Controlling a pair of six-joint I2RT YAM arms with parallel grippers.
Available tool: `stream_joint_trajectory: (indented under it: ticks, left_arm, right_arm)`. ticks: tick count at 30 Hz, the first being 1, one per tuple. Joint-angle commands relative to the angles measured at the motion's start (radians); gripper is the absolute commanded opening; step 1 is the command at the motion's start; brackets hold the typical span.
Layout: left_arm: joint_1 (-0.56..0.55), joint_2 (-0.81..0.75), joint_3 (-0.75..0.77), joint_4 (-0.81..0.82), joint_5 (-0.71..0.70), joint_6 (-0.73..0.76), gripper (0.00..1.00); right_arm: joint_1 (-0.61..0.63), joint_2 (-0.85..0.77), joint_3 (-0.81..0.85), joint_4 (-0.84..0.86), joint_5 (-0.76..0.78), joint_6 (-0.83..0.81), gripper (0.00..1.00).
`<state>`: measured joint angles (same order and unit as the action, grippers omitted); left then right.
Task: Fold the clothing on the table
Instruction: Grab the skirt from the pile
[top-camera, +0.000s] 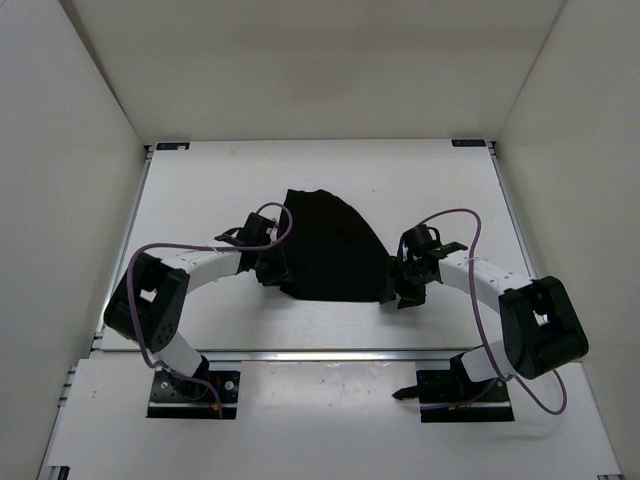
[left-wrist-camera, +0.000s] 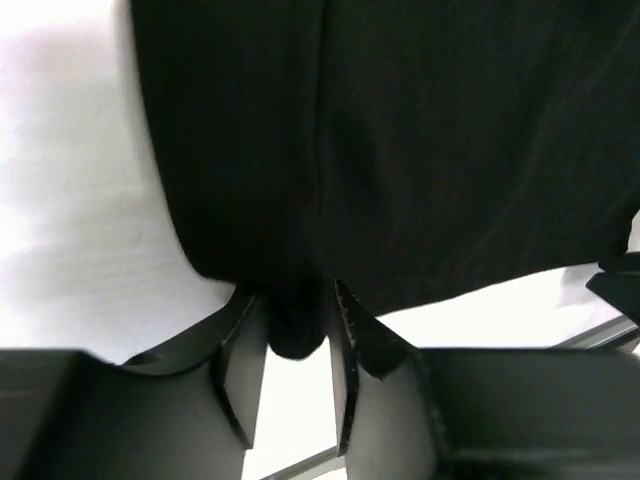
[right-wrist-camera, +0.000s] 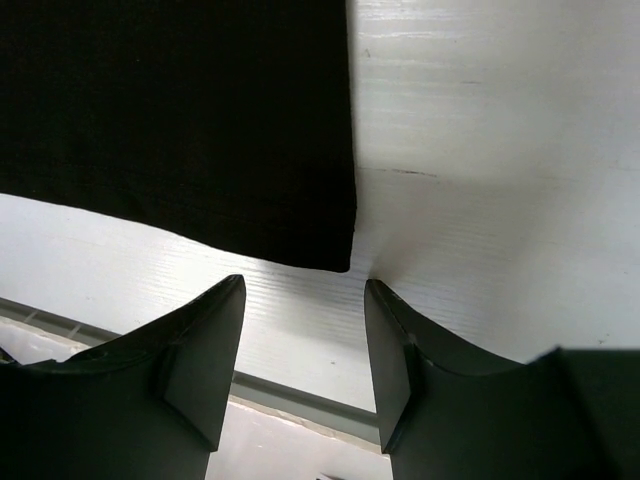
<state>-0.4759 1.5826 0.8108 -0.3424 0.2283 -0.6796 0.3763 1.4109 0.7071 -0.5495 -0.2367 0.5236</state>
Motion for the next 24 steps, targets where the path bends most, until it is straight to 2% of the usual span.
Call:
stream_joint_trajectory:
  ticks: [1, 4, 6, 7, 8, 9, 10, 11, 13, 21, 22, 23, 24]
  left_arm:
    - [-0.016, 0.033, 0.080, -0.010, 0.020, 0.005, 0.41]
    - [-0.038, 0.092, 0.148, -0.062, 0.017, 0.018, 0.48]
    - [-0.053, 0.126, 0.183, -0.076, 0.023, 0.026, 0.39]
    - [-0.055, 0.135, 0.188, -0.076, 0.031, 0.026, 0.23]
    - [-0.050, 0.134, 0.200, -0.076, 0.034, 0.025, 0.07]
    - [-0.052, 0.134, 0.206, -0.073, 0.043, 0.020, 0.02]
    - [-0.050, 0.128, 0.206, -0.063, 0.054, 0.018, 0.00]
    - [-0.046, 0.125, 0.214, -0.067, 0.065, 0.014, 0.00]
    - [-0.035, 0.109, 0.237, -0.093, 0.075, 0.017, 0.00]
    - [0.040, 0.036, 0.436, -0.159, 0.160, -0.017, 0.00]
    - [0.036, 0.033, 0.448, -0.161, 0.167, -0.021, 0.00]
    - [0.037, 0.034, 0.459, -0.165, 0.184, -0.031, 0.00]
    - [0.030, 0.031, 0.467, -0.162, 0.186, -0.037, 0.00]
  right_arm:
    - [-0.001, 0.029, -0.023, 0.034, 0.024, -0.005, 0.49]
    - [0.003, 0.040, -0.021, 0.040, 0.024, -0.008, 0.48]
    - [-0.002, 0.033, -0.020, 0.042, 0.023, -0.011, 0.48]
    - [-0.008, 0.037, -0.023, 0.040, 0.023, -0.016, 0.47]
    - [-0.010, 0.040, -0.023, 0.037, 0.025, -0.014, 0.37]
    - [-0.016, 0.031, -0.021, 0.042, 0.019, -0.017, 0.33]
    - [-0.023, 0.028, -0.030, 0.037, 0.014, -0.022, 0.27]
    - [-0.033, 0.020, -0.021, 0.045, 0.008, -0.028, 0.14]
    - [-0.060, 0.016, -0.012, 0.040, -0.002, -0.036, 0.00]
    - [-0.157, -0.053, 0.201, -0.078, -0.015, -0.102, 0.00]
    - [-0.158, -0.044, 0.212, -0.090, -0.039, -0.103, 0.05]
    - [-0.166, -0.046, 0.207, -0.090, -0.053, -0.091, 0.21]
    - [-0.165, -0.041, 0.189, -0.078, -0.061, -0.085, 0.31]
